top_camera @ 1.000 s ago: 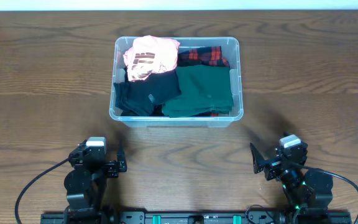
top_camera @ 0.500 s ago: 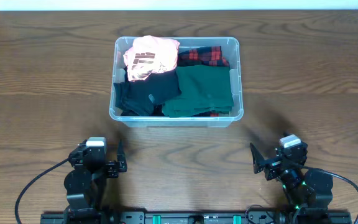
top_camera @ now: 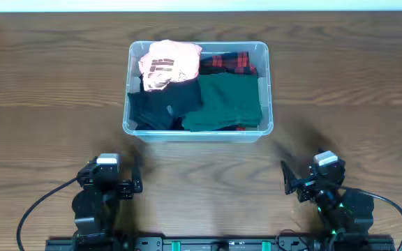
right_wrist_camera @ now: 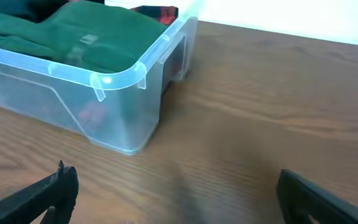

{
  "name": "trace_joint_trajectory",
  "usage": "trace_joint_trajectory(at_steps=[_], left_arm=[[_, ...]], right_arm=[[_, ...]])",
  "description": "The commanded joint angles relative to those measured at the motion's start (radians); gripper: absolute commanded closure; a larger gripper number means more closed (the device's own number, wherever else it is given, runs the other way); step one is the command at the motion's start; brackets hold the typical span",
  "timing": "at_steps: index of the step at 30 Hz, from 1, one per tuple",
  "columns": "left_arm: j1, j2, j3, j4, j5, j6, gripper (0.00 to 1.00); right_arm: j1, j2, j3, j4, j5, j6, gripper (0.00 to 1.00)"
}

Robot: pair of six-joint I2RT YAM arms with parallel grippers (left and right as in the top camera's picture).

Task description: Pack container

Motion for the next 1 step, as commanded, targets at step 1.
trace_joint_trajectory(at_steps=[1], left_arm=[[-0.005,-0.006,-0.019,0.005,0.004,0.003,0.02]], right_arm=[[-0.005,-0.006,-0.005,0.001,-0.007,-0.01,0.01]])
